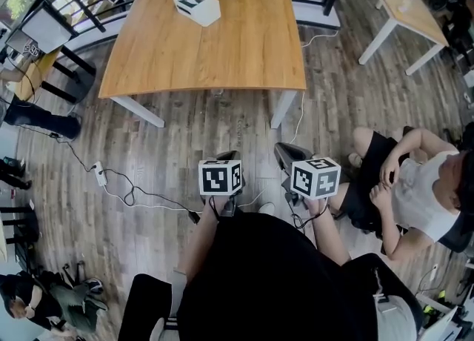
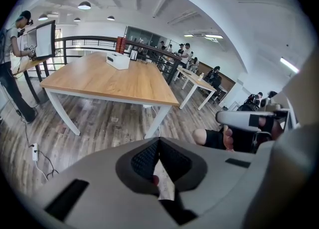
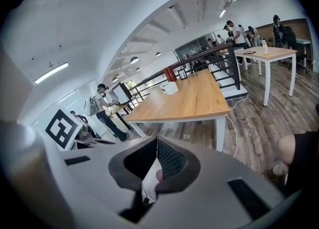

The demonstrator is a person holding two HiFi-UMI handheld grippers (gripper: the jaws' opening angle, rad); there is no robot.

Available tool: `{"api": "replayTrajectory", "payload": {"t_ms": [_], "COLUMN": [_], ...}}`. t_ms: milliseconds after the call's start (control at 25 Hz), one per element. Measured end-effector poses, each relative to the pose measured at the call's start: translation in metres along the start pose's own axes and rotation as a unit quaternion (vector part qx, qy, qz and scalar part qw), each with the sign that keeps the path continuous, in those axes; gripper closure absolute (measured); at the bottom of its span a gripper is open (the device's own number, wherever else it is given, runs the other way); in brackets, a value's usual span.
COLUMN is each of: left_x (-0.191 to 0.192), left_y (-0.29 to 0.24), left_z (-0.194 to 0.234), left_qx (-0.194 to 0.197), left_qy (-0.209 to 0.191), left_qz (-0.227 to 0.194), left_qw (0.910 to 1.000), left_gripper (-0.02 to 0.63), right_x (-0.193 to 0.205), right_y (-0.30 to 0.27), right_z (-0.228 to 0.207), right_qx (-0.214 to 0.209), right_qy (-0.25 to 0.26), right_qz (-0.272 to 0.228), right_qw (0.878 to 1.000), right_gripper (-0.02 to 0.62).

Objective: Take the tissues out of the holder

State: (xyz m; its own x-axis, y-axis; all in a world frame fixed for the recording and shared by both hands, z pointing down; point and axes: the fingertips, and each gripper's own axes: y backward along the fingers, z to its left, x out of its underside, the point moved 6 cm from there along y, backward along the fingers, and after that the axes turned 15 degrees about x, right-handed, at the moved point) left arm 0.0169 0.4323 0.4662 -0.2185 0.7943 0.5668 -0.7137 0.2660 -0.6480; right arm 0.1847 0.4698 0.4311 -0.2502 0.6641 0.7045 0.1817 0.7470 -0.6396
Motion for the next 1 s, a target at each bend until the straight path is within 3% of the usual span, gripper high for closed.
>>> {"api": "replayTrajectory", "payload": {"t_ms": [480, 840, 1000], "left_x": [-0.004, -0.067, -0.103], "left_y": [-0.027, -0.043, -0.043], "left_z": [-0.006, 0.039, 0.066], "left_qx": [0.003, 0.013, 0.012], "left_qy": [0.004, -0.002, -0.002], "left_qz": [0.015, 0.015, 0.012], "left_qw": [0.9999, 0.9998, 0.9999], "left_gripper": [0.595, 0.595, 0.595], "right_x": [0.003, -0.049, -0.08], "right_y": [-0.008, -0.061, -0.092], "right_z": [-0.013, 0.0, 0.015], "right_qx": [-0.022, -0.027, -0.041], "right_qy": [0.016, 0.021, 0.026], "right_qz": [0.016, -0.004, -0.002], "right_qw": [1.0, 0.999, 0.999], "right_gripper": [0.582, 0.58, 0.517]}}
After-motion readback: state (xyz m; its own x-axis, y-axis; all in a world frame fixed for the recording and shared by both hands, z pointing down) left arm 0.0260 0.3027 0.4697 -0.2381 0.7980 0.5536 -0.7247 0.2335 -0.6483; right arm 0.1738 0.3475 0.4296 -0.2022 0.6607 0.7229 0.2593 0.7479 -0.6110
